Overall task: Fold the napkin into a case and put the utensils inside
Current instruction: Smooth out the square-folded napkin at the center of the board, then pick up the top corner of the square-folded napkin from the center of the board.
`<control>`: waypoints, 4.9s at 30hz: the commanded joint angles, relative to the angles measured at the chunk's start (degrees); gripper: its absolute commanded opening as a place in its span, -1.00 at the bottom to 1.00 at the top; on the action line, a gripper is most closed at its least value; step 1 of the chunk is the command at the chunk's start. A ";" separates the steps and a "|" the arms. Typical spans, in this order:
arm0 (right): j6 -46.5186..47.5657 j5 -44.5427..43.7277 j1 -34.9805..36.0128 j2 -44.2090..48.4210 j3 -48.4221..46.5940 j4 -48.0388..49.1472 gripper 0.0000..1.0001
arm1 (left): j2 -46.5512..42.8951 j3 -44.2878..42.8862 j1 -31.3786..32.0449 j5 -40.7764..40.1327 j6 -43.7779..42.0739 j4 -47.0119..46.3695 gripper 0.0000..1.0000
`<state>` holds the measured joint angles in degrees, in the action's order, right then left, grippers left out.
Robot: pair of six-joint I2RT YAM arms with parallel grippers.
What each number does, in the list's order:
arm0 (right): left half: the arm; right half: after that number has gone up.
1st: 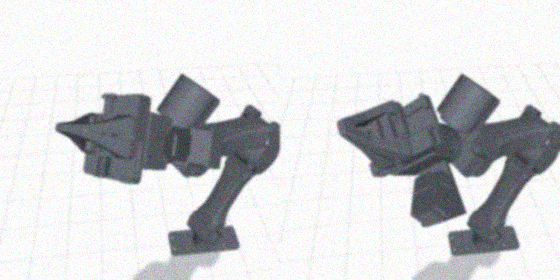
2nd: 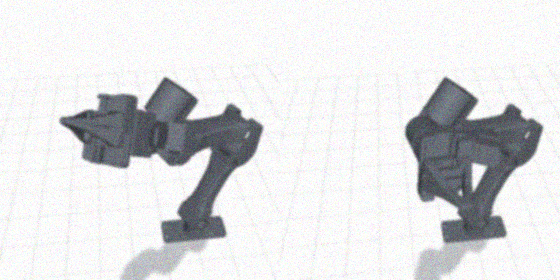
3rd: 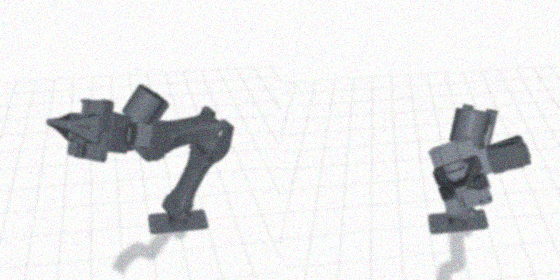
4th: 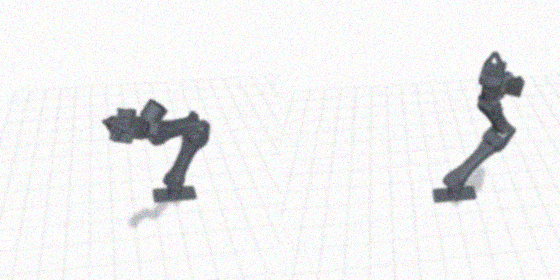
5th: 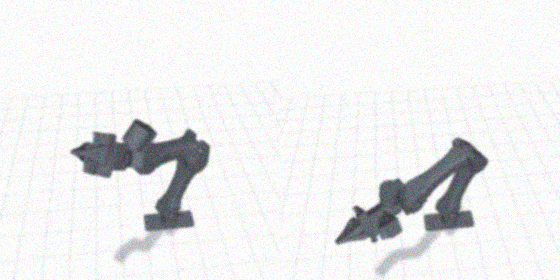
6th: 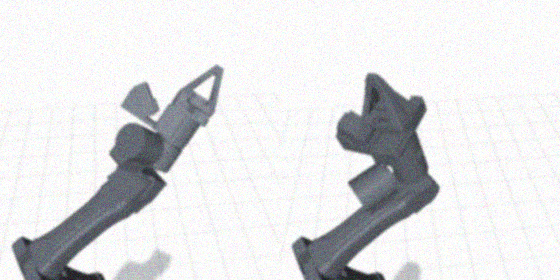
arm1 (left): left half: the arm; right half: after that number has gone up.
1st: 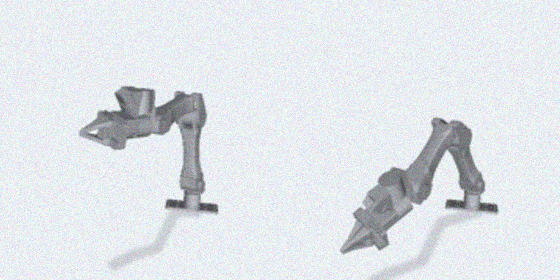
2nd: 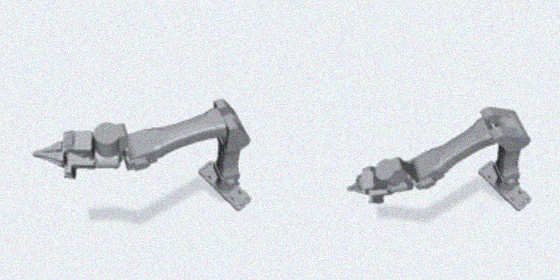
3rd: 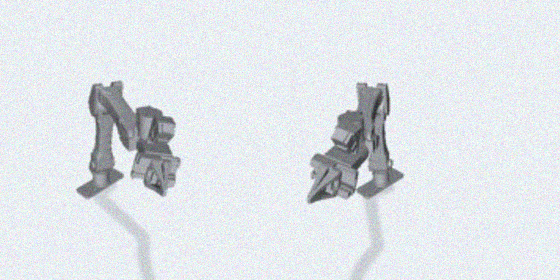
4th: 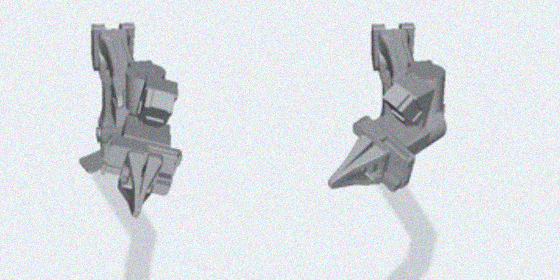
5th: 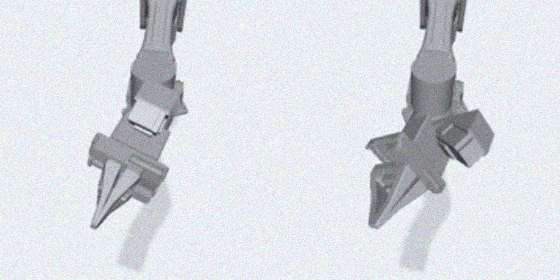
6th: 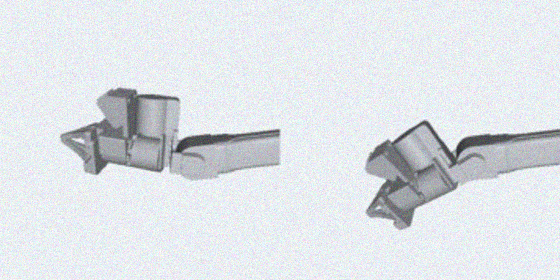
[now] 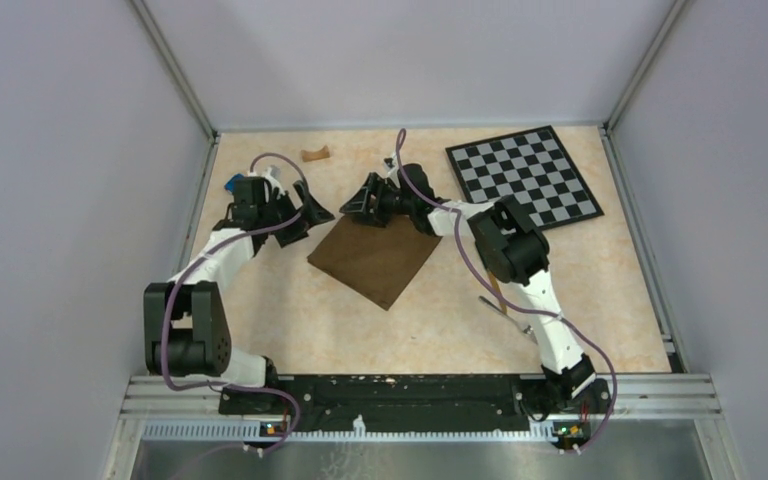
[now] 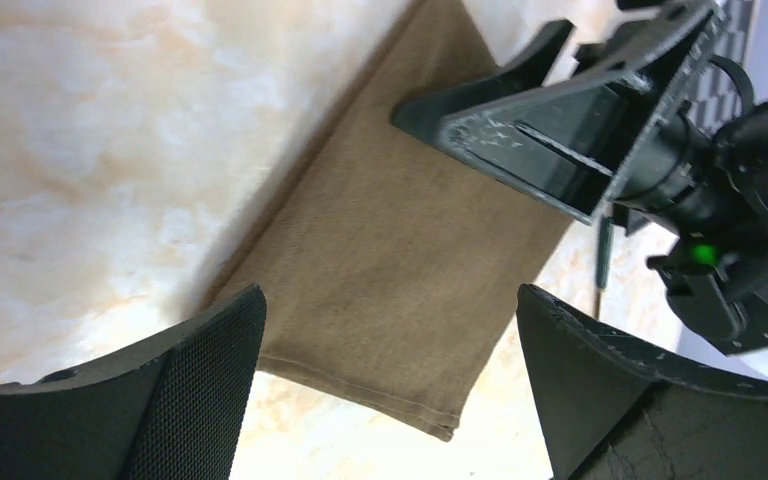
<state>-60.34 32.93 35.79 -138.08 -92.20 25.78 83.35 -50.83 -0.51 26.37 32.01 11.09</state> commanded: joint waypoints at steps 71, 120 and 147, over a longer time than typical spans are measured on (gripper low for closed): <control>18.49 8.59 -17.78 18.80 23.39 -7.97 0.26 | 12.93 7.94 2.28 -3.50 4.46 -9.43 0.97; 16.67 -12.39 -7.98 53.40 46.68 -40.15 0.07 | -20.94 22.46 20.40 2.35 12.29 -3.72 0.97; 15.25 -10.41 -7.93 49.28 50.07 -34.19 -0.42 | -16.00 24.80 20.42 -3.62 10.83 -4.98 0.75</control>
<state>-44.66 21.98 28.21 -87.79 -42.74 -11.09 67.55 -26.83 19.84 23.31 43.38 6.94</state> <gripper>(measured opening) 0.294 0.877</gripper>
